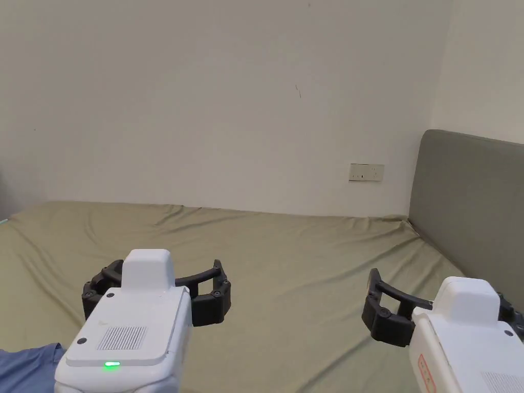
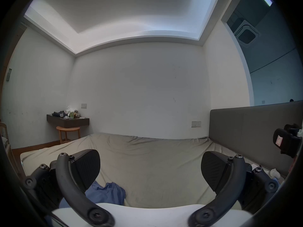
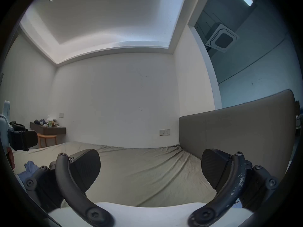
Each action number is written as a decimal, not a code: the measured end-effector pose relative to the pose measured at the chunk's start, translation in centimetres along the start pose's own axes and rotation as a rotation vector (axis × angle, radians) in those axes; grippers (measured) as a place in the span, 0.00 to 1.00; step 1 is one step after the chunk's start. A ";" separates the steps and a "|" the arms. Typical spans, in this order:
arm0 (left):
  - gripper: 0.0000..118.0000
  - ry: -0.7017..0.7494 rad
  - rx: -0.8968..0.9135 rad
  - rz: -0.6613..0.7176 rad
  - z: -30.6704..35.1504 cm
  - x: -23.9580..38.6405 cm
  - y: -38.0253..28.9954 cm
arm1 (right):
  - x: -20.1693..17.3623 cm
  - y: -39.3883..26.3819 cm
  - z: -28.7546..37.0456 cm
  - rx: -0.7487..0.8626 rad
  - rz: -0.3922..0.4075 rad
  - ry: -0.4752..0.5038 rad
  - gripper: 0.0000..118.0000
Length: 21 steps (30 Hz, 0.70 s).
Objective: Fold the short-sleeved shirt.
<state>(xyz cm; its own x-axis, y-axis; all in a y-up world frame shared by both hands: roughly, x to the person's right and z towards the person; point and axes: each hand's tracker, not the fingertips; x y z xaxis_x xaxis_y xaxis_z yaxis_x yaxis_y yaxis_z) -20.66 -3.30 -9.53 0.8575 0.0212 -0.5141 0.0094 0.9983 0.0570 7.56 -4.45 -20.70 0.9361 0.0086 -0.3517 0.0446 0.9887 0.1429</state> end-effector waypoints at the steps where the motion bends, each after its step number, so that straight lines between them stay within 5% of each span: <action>1: 1.00 0.000 -0.009 0.005 0.0 -0.1 -0.2 | -0.1 -0.1 0.0 -0.001 0.004 0.004 1.00; 21: 1.00 0.001 -0.008 -0.029 -0.9 -0.1 -0.9 | 0.1 -0.6 -0.3 -0.031 -0.006 0.001 1.00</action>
<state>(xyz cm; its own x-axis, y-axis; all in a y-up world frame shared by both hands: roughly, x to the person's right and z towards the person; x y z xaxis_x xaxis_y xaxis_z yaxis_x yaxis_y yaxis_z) -21.24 -4.14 -10.26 0.8562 -0.0077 -0.5165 0.0304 0.9989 0.0354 7.49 -4.98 -21.05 0.9356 0.0025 -0.3530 0.0395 0.9929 0.1119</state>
